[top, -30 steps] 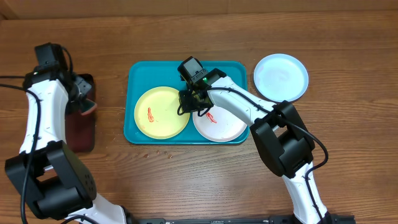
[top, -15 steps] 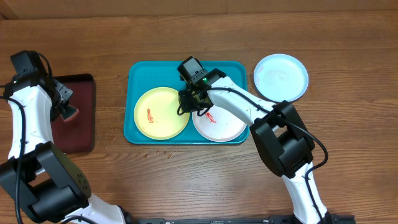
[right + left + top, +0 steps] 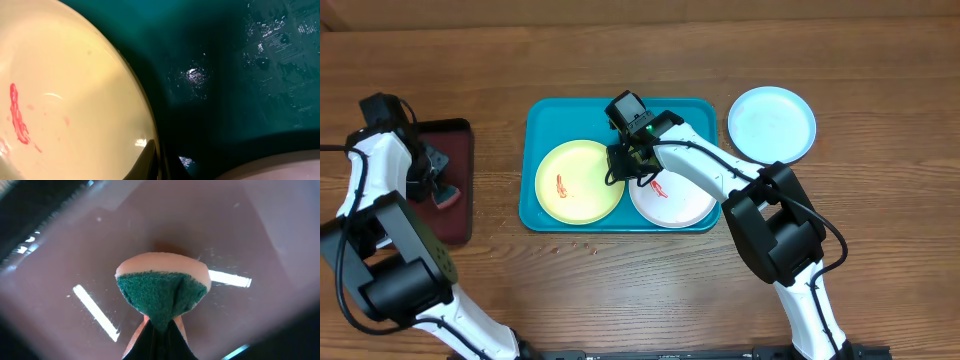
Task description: Clean dirty plates on tray and stack at the side
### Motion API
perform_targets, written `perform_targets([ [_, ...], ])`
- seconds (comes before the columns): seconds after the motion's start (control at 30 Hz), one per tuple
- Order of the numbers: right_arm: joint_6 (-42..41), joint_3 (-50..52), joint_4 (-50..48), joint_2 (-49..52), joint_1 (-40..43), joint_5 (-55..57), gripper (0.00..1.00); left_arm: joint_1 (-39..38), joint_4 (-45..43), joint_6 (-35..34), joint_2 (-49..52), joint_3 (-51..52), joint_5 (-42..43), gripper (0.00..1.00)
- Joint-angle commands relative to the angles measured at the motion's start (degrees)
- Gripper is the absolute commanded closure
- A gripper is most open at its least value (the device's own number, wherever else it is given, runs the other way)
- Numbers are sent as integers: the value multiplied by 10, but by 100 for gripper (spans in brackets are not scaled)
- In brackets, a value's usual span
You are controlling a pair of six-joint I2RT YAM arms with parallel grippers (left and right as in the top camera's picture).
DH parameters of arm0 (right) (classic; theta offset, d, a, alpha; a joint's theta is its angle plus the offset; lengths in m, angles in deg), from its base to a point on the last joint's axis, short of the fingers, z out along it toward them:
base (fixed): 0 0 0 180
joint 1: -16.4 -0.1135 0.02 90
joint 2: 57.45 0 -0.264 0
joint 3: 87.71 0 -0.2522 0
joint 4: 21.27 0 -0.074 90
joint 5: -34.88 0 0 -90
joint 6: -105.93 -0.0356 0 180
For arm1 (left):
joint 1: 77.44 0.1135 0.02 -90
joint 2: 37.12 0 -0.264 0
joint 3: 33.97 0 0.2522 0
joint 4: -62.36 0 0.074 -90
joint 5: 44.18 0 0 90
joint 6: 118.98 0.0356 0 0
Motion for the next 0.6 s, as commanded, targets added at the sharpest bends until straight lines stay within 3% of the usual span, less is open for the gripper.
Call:
perform_targets([
  [0.0,1,15,3,15,-6,12,96,7,-5,25,20,-1,-10,96],
  [0.3,1,15,5,15,-6,12,96,22,1,78,35,-6,-12,96],
  [0.57,1,15,5,15,-6,12,96,22,30,78,8,-53,25,96],
])
